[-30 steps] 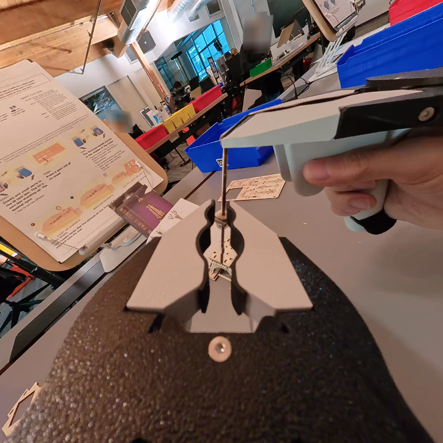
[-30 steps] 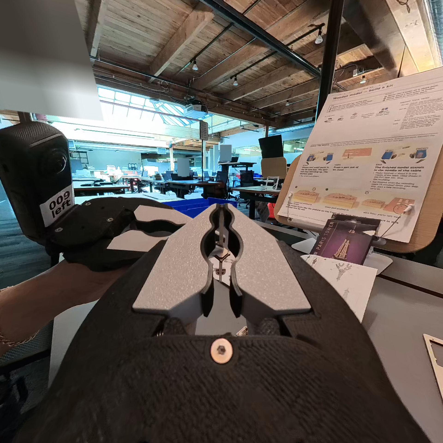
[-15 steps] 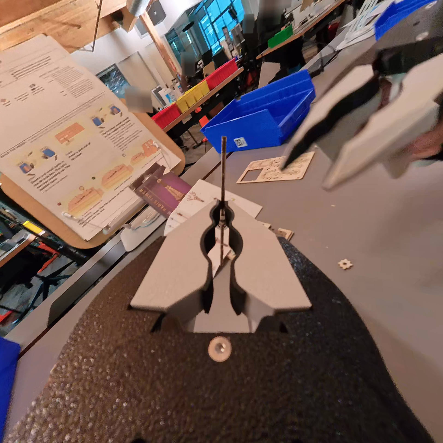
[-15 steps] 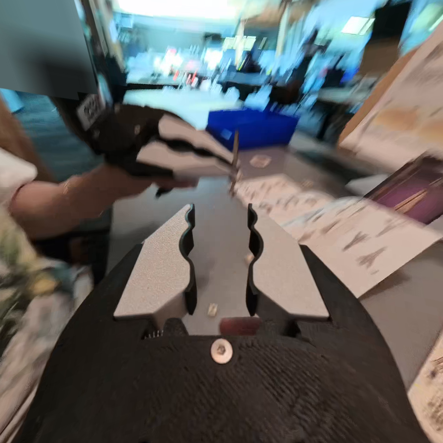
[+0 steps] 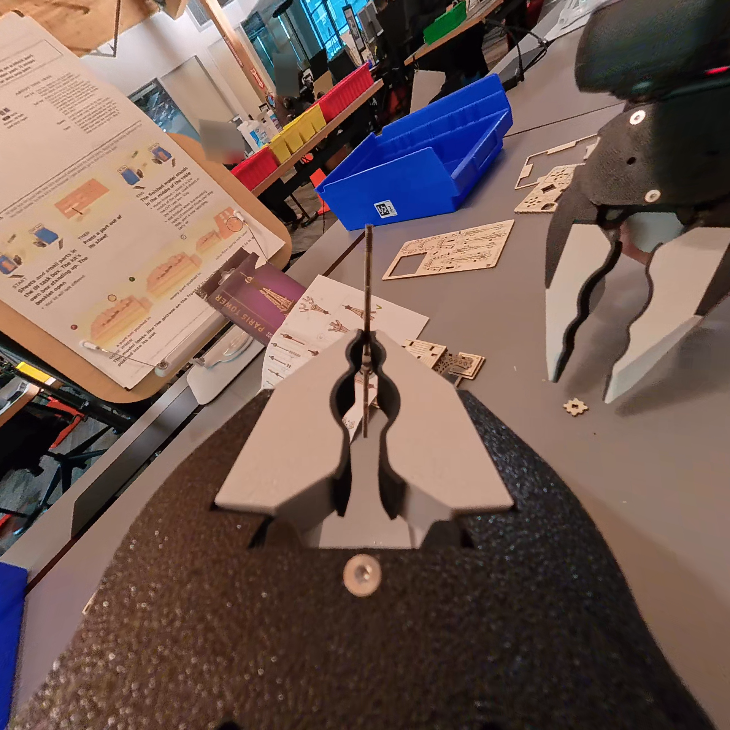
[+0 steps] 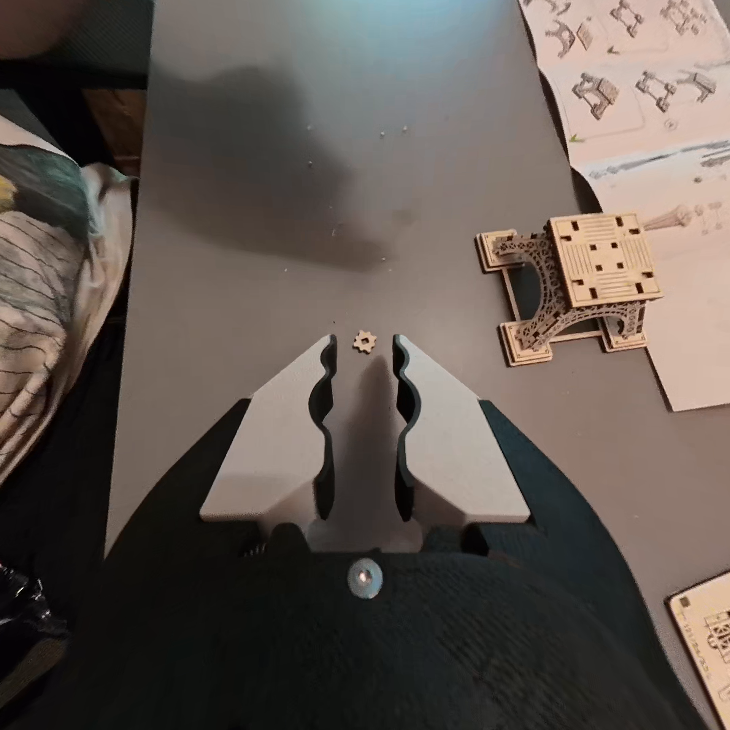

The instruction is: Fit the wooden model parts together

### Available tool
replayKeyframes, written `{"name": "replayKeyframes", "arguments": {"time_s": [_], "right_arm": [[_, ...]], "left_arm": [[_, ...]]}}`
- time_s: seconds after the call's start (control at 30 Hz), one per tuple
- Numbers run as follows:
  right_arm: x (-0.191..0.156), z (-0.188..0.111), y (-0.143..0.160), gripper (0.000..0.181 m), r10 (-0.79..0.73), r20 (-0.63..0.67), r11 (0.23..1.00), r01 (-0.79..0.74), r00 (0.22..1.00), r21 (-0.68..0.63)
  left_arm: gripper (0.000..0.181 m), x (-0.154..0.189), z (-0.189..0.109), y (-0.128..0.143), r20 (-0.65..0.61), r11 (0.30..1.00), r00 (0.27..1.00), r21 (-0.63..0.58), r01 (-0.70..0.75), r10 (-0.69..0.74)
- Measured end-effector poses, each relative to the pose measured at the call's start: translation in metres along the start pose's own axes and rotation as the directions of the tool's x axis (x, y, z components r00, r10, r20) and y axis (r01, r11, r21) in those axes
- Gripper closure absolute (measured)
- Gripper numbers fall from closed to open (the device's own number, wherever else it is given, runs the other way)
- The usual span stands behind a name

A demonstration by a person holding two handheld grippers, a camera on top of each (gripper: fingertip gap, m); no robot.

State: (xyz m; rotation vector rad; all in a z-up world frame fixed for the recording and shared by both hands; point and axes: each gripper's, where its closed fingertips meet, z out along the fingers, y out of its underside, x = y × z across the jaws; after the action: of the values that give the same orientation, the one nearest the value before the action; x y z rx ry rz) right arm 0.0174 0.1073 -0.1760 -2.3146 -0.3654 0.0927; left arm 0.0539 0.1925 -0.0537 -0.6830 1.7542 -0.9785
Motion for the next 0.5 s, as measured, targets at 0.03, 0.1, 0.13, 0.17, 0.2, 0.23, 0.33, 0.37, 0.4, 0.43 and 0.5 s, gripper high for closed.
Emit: {"name": "replayKeyframes", "arguments": {"time_s": [0.03, 0.1, 0.13, 0.17, 0.2, 0.23, 0.33, 0.37, 0.4, 0.43, 0.5], "right_arm": [[0.001, 0.001, 0.002, 0.155, 0.004, -0.013, 1.0, -0.004, 1.0, -0.007], [0.002, 0.005, 0.005, 0.156, 0.019, -0.021, 0.999, -0.02, 1.0, -0.025], [0.001, 0.007, 0.006, 0.156, 0.02, -0.014, 0.999, -0.021, 1.0, -0.038], [0.0, 0.009, 0.008, 0.155, 0.018, -0.014, 0.999, -0.018, 1.0, -0.051], [0.002, 0.011, 0.01, 0.155, 0.012, -0.025, 0.998, -0.014, 1.0, -0.064], [0.001, 0.013, 0.009, 0.159, 0.009, -0.023, 0.998, -0.011, 1.0, -0.061], [-0.001, 0.015, 0.007, 0.164, 0.0, -0.014, 0.998, -0.001, 1.0, -0.059], [-0.002, 0.015, 0.007, 0.168, 0.001, -0.003, 0.998, -0.001, 1.0, -0.056], [-0.003, 0.016, 0.007, 0.171, 0.004, 0.006, 0.999, -0.003, 1.0, -0.05], [-0.003, 0.016, 0.006, 0.172, 0.01, 0.006, 0.999, -0.01, 1.0, -0.047], [-0.003, 0.016, 0.007, 0.171, 0.019, 0.008, 0.999, -0.018, 1.0, -0.05]], "left_arm": [[0.181, 0.0, 0.0, 0.0, -0.001, 1.0, 1.0, -0.001, 0.0, 0.0], [0.181, 0.001, 0.001, 0.001, -0.007, 1.0, 1.0, -0.001, 0.002, -0.002], [0.181, 0.003, 0.002, 0.001, -0.012, 1.0, 1.0, -0.004, 0.003, -0.003], [0.181, 0.004, 0.003, 0.002, -0.016, 1.0, 1.0, -0.006, 0.003, -0.004], [0.181, 0.005, 0.003, 0.002, -0.019, 1.0, 1.0, -0.007, 0.002, -0.002], [0.181, 0.006, 0.004, 0.002, -0.022, 1.0, 1.0, -0.006, -0.001, 0.001], [0.181, 0.008, 0.003, 0.0, -0.023, 1.0, 1.0, -0.001, -0.008, 0.008], [0.181, 0.008, 0.004, -0.001, -0.022, 1.0, 1.0, 0.001, -0.01, 0.01], [0.181, 0.008, 0.004, -0.001, -0.022, 1.0, 1.0, 0.0, -0.011, 0.011], [0.181, 0.008, 0.004, -0.001, -0.022, 1.0, 1.0, -0.001, -0.012, 0.012], [0.181, 0.008, 0.004, -0.001, -0.017, 1.0, 1.0, 0.0, -0.015, 0.015]]}}
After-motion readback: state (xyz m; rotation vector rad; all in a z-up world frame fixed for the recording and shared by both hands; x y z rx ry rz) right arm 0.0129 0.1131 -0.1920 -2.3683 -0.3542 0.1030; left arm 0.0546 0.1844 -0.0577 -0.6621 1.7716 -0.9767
